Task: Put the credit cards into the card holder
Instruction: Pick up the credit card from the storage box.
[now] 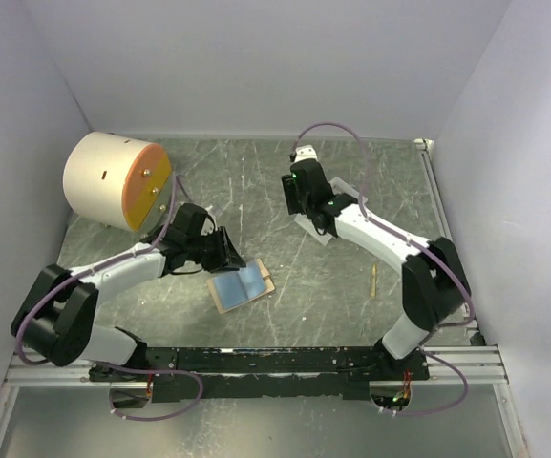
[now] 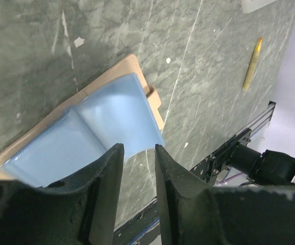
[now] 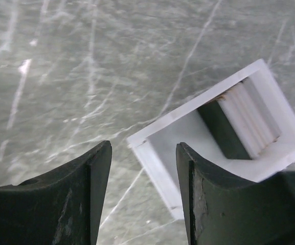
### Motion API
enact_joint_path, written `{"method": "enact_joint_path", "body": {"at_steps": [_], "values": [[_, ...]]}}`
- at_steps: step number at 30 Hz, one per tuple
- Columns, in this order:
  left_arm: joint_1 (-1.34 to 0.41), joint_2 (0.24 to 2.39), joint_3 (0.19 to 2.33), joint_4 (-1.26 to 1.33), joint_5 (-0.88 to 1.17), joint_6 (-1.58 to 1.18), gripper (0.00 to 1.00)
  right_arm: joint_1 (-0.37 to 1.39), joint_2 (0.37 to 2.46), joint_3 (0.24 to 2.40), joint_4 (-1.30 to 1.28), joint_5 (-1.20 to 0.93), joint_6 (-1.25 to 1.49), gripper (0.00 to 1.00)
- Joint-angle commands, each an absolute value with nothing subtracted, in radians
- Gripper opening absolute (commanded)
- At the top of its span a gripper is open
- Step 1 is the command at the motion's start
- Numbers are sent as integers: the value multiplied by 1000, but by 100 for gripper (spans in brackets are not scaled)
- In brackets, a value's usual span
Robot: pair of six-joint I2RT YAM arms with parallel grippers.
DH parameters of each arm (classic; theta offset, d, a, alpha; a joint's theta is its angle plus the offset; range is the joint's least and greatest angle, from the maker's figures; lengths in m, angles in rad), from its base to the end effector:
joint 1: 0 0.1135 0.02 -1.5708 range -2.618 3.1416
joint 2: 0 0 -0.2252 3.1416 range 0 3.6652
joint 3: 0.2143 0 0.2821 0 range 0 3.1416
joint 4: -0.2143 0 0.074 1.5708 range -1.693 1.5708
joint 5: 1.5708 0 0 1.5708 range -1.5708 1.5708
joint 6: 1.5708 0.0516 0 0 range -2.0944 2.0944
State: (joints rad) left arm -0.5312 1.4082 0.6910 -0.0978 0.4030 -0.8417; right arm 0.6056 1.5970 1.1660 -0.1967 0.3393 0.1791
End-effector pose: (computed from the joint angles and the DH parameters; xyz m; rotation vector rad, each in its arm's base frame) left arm 0.2605 -0.1765 0.1114 -0.1937 2.6006 -1.0647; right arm 0.3392 0.2140 0.2059 -0.2715 2.1416 0.0789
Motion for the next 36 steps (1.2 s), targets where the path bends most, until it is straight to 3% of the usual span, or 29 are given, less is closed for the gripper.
{"method": "enact_joint_path", "body": {"at_steps": [1, 8, 18, 36], "values": [[-536, 1319, 730, -258, 326, -745, 44, 577, 1719, 1266, -282, 471, 21, 54], [-537, 1134, 774, -441, 278, -658, 52, 519, 1815, 1310, -279, 539, -83, 52], [-537, 942, 859, -642, 206, -534, 74, 460, 1839, 1271, -207, 554, -177, 52], [-537, 831, 822, -634, 119, -490, 73, 425, 1944, 1305, -189, 553, -256, 51]]}}
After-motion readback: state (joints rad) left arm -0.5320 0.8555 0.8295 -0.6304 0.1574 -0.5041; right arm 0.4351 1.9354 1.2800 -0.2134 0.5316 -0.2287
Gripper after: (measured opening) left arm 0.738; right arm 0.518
